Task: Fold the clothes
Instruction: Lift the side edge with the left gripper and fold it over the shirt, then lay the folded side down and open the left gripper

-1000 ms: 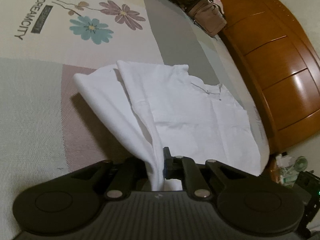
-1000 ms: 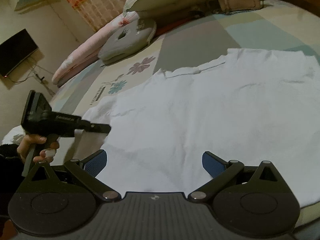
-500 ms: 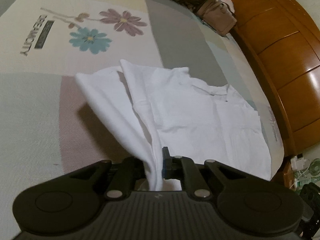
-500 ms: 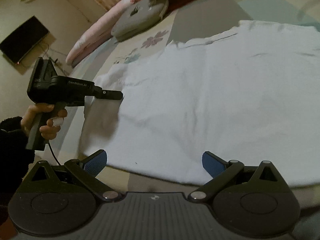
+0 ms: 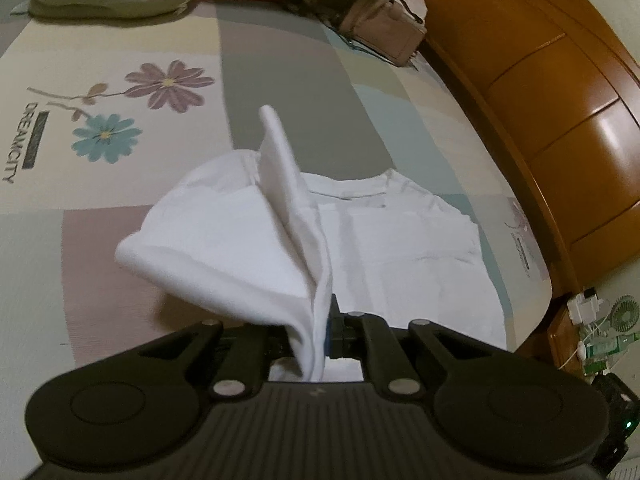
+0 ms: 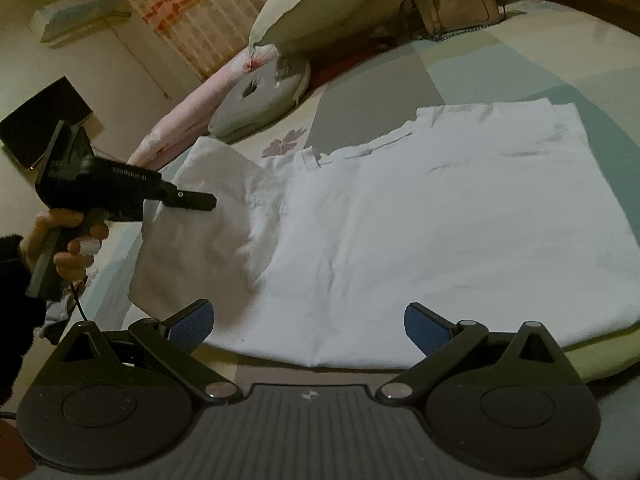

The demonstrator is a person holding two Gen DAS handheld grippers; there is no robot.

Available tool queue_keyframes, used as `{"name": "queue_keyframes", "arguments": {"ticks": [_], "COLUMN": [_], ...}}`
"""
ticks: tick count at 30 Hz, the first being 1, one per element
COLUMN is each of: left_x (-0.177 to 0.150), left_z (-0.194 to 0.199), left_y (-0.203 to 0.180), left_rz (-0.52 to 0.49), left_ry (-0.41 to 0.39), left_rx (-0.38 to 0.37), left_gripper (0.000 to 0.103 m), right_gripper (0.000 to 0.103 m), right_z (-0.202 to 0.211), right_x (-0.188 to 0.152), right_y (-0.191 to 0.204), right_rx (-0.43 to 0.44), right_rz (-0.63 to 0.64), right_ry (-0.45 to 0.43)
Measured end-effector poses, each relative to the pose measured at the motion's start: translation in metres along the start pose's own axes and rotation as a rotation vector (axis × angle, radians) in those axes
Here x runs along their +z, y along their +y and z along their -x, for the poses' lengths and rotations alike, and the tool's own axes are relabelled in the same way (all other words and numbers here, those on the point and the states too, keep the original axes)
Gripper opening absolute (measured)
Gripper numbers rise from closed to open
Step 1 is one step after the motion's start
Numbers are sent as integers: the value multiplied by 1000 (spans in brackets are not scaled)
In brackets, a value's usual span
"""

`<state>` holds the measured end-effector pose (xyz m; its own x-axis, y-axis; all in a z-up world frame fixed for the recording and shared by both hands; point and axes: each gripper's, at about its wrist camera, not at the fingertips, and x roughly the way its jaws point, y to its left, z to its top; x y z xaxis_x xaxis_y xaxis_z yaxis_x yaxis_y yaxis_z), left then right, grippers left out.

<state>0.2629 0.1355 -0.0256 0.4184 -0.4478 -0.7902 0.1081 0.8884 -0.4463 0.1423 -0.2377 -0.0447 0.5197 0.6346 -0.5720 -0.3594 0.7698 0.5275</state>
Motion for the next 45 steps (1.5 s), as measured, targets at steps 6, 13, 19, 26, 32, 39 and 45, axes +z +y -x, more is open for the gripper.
{"name": "queue_keyframes", "arguments": {"ticks": [6, 13, 19, 26, 32, 39, 45], "left_x": [9, 18, 29, 38, 42, 35, 32], "left_z": [-7, -27, -53, -86, -116, -157, -186], "left_y": [-40, -85, -122, -159, -190, -218, -228], "left_rz": [-39, -76, -99, -111, -119, -137, -126], "left_ry": [35, 85, 117, 148, 166, 211, 242], "left_rx": [30, 27, 30, 18, -8, 2, 16], "left_gripper": [6, 6, 6, 6, 6, 6, 6], "right_gripper": [103, 103, 103, 103, 103, 103, 103], "right_z": [17, 44, 66, 88, 99, 108, 110], "right_x": [-4, -11, -15, -20, -21, -21, -21], "right_y": [-2, -18, -35, -50, -56, -61, -67], "right_rx": [-10, -23, -42, -58, -72, -89, -108], "right_rz": [36, 19, -15, -43, -52, -56, -71], "right_ry": [-32, -79, -128, -165, -192, -211, -213]}}
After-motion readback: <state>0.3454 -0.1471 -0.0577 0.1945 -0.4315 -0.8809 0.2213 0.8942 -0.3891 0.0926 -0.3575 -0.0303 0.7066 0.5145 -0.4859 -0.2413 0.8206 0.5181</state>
